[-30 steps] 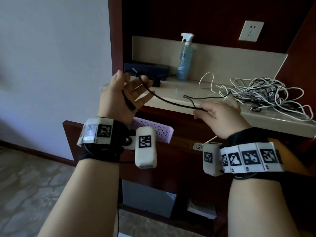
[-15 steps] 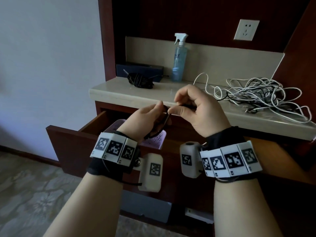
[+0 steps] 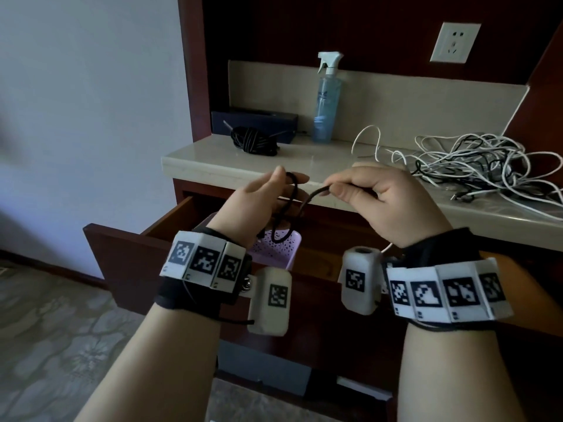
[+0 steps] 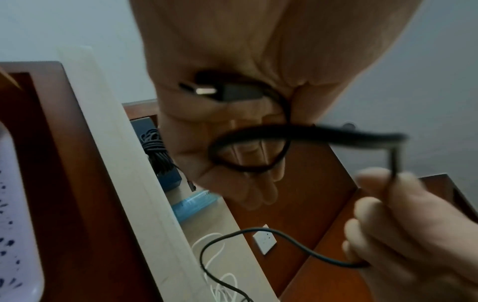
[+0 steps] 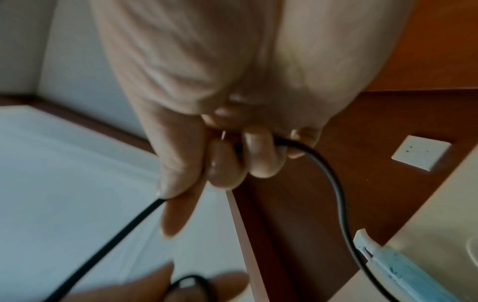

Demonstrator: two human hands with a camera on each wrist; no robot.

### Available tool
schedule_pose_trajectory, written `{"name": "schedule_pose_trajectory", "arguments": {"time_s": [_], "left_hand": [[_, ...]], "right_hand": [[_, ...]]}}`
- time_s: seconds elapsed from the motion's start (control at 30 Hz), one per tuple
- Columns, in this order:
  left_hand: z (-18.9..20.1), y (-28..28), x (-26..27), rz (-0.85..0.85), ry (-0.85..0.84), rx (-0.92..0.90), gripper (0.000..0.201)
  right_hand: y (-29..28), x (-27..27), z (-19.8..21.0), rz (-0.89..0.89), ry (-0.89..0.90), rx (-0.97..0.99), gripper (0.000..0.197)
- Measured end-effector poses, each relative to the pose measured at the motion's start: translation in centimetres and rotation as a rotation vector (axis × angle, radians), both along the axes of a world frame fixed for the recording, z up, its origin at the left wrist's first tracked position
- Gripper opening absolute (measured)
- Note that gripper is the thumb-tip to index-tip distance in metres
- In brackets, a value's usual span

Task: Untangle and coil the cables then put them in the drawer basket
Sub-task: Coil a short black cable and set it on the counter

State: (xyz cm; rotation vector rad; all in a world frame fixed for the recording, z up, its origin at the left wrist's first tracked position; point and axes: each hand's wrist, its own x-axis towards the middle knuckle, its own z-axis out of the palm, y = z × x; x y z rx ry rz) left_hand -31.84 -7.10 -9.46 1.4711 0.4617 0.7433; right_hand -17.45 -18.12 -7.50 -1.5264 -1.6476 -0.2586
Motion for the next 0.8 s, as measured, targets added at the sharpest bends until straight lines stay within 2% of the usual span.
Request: {"name": "schedule_pose_trajectory", "arguments": {"time_s": [0.07,0.13,0.2,0.27,0.33,0.4,0.47,0.53,0.57,0.67,0.8], "left_hand": [[0.2,-0.8,0.2,-0.029,-0.016,-0.036,0.038],[0.3,-1.5,0.3,-0.063,-0.044,-0.091,0.034],[0.2,-1.6,0.3,-0.042,-0.001,-0.061,0.035],[0.1,-1.3,0.3,-0.083,0.045,-0.047,0.048],[0.2,-1.2,0.4,-0.246,-0.012,-0.154,0.061],[0.2,-1.1,0.4,-0.284,-0.031,-0.182,0.066],[0.0,-1.0,0.4,-0.220,-0.013,-0.132,0.052],[-0.2,-1.0,0.3,-0.154,-0.036,-0.072,0.016],[-0.2,-0.9,0.3,-0.138,-0.060,-0.066,0.009],[-0.3,-0.7,0.2,-0.129,-0.149,-0.104,0.028],[-0.4,-0.8,0.3,-0.109,-0.172,-0.038,0.030]], "right_hand": [[0.7,-0.4,-0.2,-0.067,-0.034,0.035,0.029],[1.3,-0.7,-0.5,-0.090,0.020,0.110,0.025],[1.6,-1.1,-0.5,-0.140,0.030,0.192,0.025],[1.8,-1.4,-0.6,-0.203,0.026,0.221,0.027],[1.8,-1.5,-0.7,-0.273,0.000,0.226,0.026],[1.7,-1.5,-0.9,-0.317,-0.045,0.244,0.022],[1.4,-1.4,-1.0,-0.339,-0.063,0.263,0.023],[1.1,-1.2,-1.0,-0.354,-0.072,0.272,0.024],[1.0,-1.1,-1.0,-0.357,-0.063,0.262,0.023],[0.8,-1.0,-1.2,-0.355,-0.001,0.157,0.018],[0.4,-1.0,-1.5,-0.287,0.087,0.066,0.023]]}}
